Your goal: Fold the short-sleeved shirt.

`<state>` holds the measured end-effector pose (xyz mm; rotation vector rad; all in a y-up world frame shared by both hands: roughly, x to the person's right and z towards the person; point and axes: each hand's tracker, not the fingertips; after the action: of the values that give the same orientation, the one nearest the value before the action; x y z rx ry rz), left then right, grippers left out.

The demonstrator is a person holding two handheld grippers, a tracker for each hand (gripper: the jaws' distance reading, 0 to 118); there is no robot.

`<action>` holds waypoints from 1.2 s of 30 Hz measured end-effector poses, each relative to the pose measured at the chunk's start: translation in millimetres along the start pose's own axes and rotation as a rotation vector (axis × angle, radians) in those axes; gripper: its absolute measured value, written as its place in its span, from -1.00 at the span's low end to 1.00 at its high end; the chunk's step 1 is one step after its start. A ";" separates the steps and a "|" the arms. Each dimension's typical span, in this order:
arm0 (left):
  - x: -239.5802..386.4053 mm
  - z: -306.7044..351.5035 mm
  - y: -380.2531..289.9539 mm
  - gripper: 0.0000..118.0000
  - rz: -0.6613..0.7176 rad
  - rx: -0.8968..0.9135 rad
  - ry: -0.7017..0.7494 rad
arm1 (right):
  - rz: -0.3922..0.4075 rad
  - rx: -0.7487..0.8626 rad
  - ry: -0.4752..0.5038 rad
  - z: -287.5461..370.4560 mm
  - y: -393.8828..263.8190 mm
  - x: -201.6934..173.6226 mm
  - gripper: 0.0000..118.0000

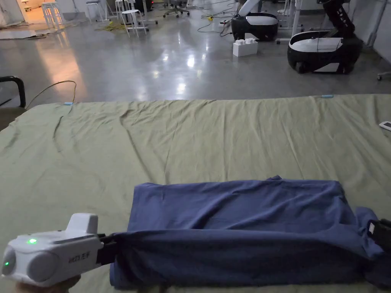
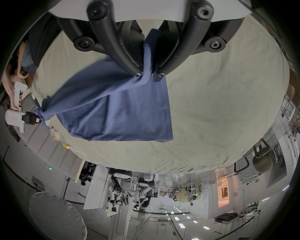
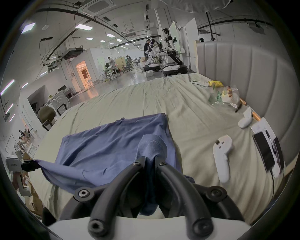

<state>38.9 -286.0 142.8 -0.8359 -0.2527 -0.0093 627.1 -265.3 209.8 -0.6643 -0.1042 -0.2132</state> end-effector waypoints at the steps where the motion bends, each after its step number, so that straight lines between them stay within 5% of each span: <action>1: -0.8 -12.6 7.6 -0.84 0.001 -0.016 0.009 | 0.012 -0.011 -0.006 -13.5 5.4 -2.0 -0.83; 6: -5.6 -78.6 25.1 -0.68 0.075 -0.110 0.033 | 0.097 -0.077 -0.049 -84.8 13.1 -13.3 -0.81; 8: -4.7 -94.3 22.1 0.12 0.060 -0.122 0.074 | 0.112 -0.107 -0.087 -106.1 9.8 -14.4 -0.30; 10: -2.8 -96.2 17.7 0.53 0.033 -0.116 0.104 | 0.125 -0.122 -0.097 -115.8 7.7 -13.5 0.41; 15: 0.1 -35.7 13.1 0.53 -0.026 0.080 0.089 | 0.162 0.029 -0.091 -87.8 17.5 2.6 0.38; 21: 24.8 110.2 14.0 0.53 0.147 0.381 -0.001 | 0.226 0.293 -0.002 50.6 10.6 -23.5 0.39; 24: 47.5 179.7 -1.9 0.53 0.120 0.501 0.017 | 0.184 0.336 0.070 116.3 -1.8 -39.6 0.36; 30: 92.8 258.6 -53.4 0.30 -0.024 0.752 0.124 | 0.167 0.483 0.093 203.3 -43.9 -63.4 0.10; 32: 102.6 271.6 -64.5 -0.10 -0.039 0.757 0.130 | 0.192 0.514 0.095 219.7 -57.2 -72.9 -0.19; 34: 114.1 279.5 -73.2 -0.81 -0.056 0.772 0.168 | 0.221 0.552 0.058 230.2 -68.1 -83.0 -0.93; 36: 121.0 285.5 -81.2 -0.88 -0.088 0.762 0.163 | 0.212 0.499 0.105 234.8 -76.7 -85.3 -0.96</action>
<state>85.2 -119.7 412.9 -0.0642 -0.1203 -0.0594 520.0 -164.4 425.7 -0.1640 0.0160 -0.0136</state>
